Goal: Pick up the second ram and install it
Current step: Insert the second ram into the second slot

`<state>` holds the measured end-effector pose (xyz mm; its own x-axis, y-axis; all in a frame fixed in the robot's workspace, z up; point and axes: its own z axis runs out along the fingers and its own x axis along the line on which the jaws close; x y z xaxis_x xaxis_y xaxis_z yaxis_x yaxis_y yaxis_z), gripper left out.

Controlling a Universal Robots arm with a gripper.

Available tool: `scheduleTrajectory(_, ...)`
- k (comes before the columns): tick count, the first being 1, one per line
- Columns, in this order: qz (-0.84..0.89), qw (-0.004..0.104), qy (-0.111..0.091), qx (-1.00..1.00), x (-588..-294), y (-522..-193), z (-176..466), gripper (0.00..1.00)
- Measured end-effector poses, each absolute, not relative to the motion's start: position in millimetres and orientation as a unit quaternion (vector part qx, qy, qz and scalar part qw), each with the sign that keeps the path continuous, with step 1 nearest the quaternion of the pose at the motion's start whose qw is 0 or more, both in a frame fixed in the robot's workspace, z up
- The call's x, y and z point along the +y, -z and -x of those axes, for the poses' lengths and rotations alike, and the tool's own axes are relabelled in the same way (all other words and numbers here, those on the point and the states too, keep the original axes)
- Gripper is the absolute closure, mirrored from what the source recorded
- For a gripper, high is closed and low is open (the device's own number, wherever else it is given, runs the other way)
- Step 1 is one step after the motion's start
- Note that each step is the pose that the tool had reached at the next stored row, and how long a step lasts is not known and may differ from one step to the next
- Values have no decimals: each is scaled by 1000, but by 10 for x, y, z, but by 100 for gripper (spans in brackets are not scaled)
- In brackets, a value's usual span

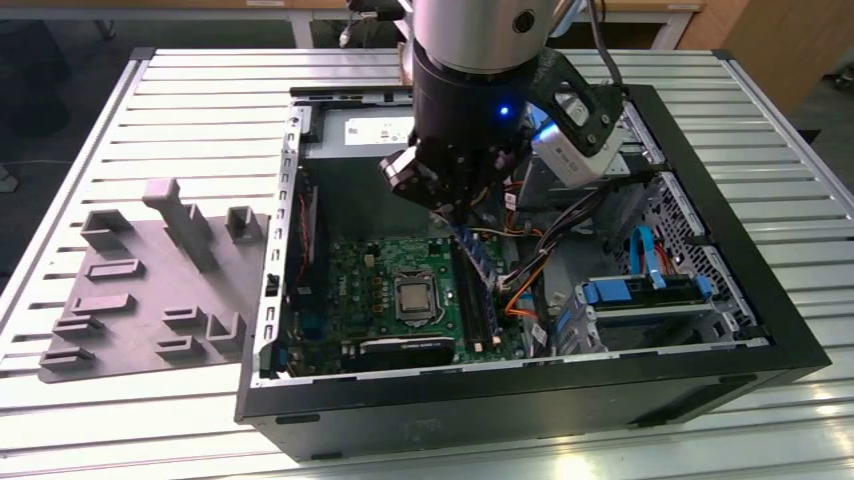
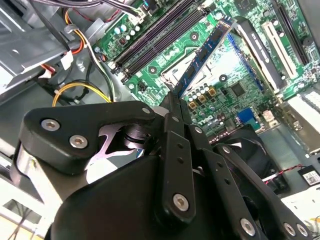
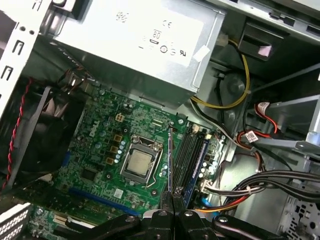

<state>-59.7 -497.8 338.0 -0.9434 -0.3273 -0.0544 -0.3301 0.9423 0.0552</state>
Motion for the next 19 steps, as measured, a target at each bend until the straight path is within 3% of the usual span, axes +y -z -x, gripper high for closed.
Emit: scheduleTrajectory(19, 86, 25, -30, 996, -4977, -3378, 597, 88)
